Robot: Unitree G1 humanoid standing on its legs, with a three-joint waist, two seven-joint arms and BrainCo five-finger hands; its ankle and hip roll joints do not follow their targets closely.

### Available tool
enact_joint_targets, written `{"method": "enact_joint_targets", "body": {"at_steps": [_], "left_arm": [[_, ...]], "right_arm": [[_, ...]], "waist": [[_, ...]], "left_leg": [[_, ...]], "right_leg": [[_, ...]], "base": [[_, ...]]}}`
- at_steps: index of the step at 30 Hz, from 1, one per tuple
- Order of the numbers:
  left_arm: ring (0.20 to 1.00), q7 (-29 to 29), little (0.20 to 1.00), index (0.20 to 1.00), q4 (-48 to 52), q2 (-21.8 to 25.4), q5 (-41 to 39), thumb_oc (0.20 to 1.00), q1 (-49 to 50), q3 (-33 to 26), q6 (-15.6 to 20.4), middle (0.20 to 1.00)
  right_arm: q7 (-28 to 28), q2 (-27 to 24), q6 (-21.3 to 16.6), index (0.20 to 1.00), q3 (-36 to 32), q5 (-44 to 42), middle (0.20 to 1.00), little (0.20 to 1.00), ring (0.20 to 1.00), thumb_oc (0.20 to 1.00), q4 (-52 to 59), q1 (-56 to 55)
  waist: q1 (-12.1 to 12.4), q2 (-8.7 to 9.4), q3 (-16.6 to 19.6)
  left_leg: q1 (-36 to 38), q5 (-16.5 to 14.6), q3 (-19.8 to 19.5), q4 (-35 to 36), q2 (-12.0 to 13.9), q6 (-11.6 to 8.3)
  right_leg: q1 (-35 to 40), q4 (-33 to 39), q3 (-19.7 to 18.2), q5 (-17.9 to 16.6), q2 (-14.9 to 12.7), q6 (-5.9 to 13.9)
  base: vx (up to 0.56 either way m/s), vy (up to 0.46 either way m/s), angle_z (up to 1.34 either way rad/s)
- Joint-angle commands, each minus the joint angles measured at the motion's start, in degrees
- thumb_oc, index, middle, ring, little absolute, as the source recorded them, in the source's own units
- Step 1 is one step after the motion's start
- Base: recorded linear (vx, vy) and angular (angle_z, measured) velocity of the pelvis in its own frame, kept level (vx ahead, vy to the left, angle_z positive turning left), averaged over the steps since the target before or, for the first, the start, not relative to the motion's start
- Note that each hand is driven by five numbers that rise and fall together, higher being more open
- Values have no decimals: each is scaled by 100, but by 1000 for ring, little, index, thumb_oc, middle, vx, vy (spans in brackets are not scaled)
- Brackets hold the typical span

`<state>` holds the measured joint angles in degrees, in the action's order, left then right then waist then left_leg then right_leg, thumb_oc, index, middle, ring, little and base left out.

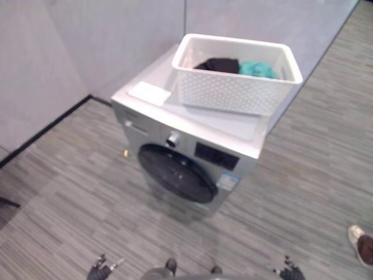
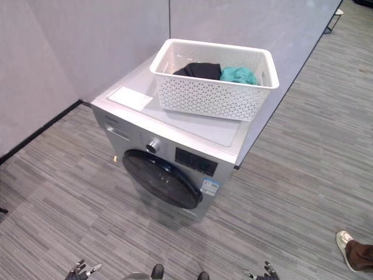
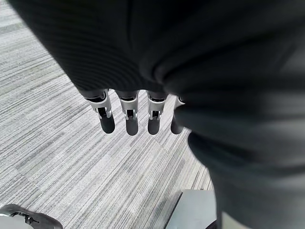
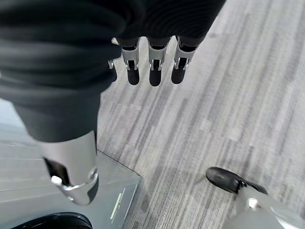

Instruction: Grab the laundry basket,head to the washer,open it,put in the laundry and shut it.

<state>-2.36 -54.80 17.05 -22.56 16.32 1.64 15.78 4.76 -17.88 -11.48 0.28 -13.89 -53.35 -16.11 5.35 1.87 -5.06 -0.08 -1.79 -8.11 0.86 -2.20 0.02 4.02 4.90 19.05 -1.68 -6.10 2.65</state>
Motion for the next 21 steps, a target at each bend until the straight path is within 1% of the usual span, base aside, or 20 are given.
{"method": "enact_joint_targets", "body": {"at_steps": [1, 3, 4, 12, 18, 21], "left_arm": [[1000, -19, 1000, 1000, -174, 14, 21, 1000, 1, -116, 110, 1000], [1000, 16, 1000, 1000, -162, 1, -23, 1000, -22, -131, 88, 1000], [1000, -106, 1000, 1000, 815, -24, -538, 1000, -892, 190, -231, 1000], [1000, -67, 1000, 1000, 745, -107, -530, 1000, -815, 195, -271, 1000], [1000, -32, 1000, 1000, 738, -115, -464, 1000, -764, 240, -320, 1000], [1000, -34, 1000, 1000, 700, -126, -430, 1000, -747, 235, -326, 1000]], "right_arm": [[-25, -232, -61, 1000, -36, -358, 1000, 1000, 1000, 1000, 54, -125], [-67, -189, -30, 1000, -76, -501, 1000, 1000, 1000, 1000, -44, -85], [-320, -165, 339, 1000, 654, -729, 1000, 1000, 1000, 1000, 125, 803], [-355, -126, 357, 1000, 600, -716, 1000, 1000, 1000, 1000, -43, 726], [-406, -110, 366, 1000, 741, -637, 1000, 1000, 1000, 1000, 71, 716], [-398, -114, 372, 1000, 913, -465, 1000, 1000, 1000, 1000, 173, 741]], "waist": [[12, -167, 396], [14, -164, 402], [-266, -28, -113], [-319, 6, 8], [-300, -10, 42], [-266, -17, 74]], "left_leg": [[-548, 499, 78, 20, 397, -150], [-536, 501, 80, 36, 395, -150], [-328, 65, 789, 11, 595, -241], [-33, 84, 792, 226, 640, -266], [73, 85, 790, 313, 646, -272], [110, 84, 791, 349, 647, -274]], "right_leg": [[-225, -546, -97, 394, -242, 223], [-219, -539, -103, 390, -239, 223], [-477, -570, -416, 178, -503, 443], [-213, -404, -480, 220, -424, 445], [-122, -344, -495, 234, -414, 457], [-75, -269, -493, 228, -416, 467]], "base": [[0, 0, 0], [0, 0, 0], [31, -23, -1], [69, -38, -2], [29, -12, 13], [17, -6, 5]]}}
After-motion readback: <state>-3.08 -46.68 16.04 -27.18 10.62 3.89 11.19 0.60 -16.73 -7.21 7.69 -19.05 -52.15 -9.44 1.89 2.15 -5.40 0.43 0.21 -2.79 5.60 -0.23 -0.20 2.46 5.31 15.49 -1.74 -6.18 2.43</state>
